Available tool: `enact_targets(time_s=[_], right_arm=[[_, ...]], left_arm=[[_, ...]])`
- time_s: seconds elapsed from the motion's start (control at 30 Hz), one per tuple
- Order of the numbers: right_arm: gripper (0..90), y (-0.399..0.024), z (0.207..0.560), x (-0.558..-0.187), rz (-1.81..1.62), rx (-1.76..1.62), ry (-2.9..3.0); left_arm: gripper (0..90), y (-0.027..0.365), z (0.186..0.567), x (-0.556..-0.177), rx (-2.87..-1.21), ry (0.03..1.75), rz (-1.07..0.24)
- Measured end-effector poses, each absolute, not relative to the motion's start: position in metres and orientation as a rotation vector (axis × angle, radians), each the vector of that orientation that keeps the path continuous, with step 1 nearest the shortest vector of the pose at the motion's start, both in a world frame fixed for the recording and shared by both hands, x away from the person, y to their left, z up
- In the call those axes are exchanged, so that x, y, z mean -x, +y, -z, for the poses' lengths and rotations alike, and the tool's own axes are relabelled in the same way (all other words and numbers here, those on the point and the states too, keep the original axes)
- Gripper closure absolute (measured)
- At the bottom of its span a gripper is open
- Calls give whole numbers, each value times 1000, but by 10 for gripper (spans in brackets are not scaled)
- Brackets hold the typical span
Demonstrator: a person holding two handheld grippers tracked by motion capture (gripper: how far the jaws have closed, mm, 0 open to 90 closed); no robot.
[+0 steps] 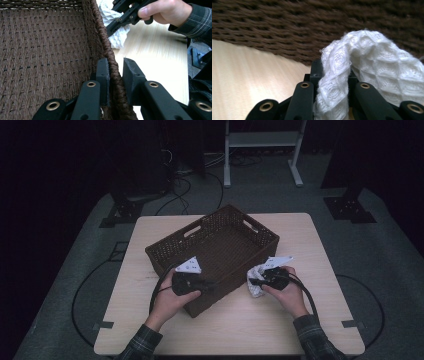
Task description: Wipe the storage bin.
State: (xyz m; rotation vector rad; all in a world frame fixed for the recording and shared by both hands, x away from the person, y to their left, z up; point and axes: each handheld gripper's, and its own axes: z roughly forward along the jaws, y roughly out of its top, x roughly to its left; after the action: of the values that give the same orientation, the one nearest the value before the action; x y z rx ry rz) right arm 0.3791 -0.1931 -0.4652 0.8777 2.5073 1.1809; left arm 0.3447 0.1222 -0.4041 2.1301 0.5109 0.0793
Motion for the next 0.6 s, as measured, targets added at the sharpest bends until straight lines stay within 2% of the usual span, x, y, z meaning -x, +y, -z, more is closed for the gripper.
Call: enact_targets(time_s=[0.6], right_arm=[[761, -186, 418, -357, -1334, -739, 2405]], left_arm=[[749, 122, 404, -345, -2132, 509, -82]])
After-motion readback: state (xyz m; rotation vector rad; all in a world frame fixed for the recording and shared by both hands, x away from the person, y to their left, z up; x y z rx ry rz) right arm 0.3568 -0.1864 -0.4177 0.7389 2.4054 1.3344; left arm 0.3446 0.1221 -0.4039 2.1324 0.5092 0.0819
